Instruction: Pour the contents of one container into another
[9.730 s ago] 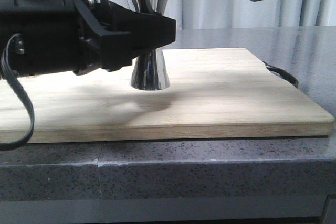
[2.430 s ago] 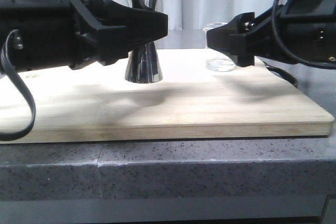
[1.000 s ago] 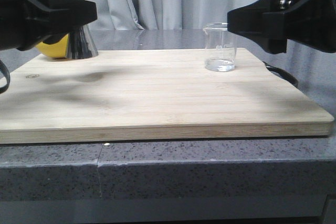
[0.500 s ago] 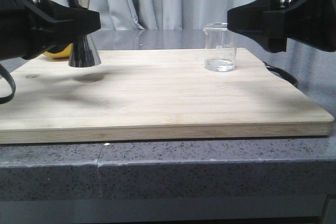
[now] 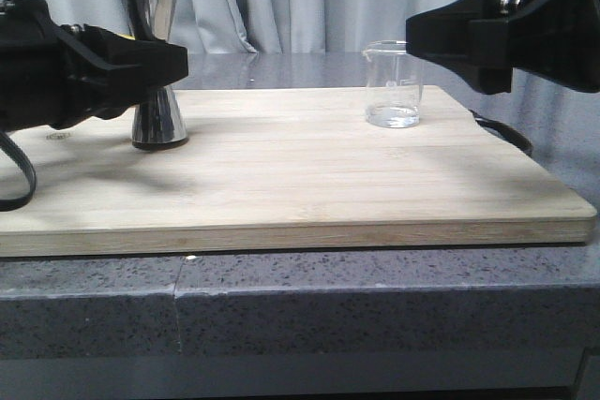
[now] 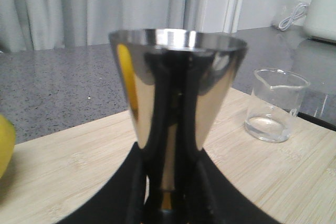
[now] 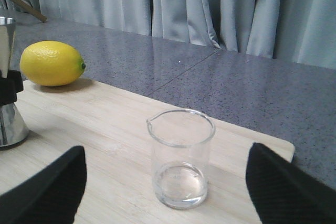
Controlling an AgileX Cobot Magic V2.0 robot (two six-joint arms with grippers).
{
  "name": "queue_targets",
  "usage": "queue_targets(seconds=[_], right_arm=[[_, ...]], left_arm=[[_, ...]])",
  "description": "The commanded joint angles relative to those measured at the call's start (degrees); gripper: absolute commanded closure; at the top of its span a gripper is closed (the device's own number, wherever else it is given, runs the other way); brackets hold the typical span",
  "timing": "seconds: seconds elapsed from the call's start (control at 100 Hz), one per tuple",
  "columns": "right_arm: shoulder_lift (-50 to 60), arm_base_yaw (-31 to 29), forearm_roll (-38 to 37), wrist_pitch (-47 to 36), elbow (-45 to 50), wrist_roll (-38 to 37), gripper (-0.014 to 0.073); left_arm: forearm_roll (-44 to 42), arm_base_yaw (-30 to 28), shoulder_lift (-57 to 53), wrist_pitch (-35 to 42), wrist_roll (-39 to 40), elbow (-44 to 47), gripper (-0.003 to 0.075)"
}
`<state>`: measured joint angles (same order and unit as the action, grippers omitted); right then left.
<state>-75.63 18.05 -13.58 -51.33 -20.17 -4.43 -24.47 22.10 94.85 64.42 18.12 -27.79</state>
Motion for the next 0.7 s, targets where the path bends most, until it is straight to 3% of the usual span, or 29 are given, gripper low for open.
queue_targets(seconds=[0.0, 0.69], right_arm=[[1.68, -0.13, 0.10, -4.93, -1.07, 0.01, 0.0032], [1.68, -0.13, 0.10, -5.06, -1.07, 0.01, 0.0032]], left_arm=[[0.91, -0.36, -1.16, 7.20, 0.13, -1.35, 0.0739], [-3.09, -0.36, 2.74, 9.74, 0.13, -1.35, 0.0739]])
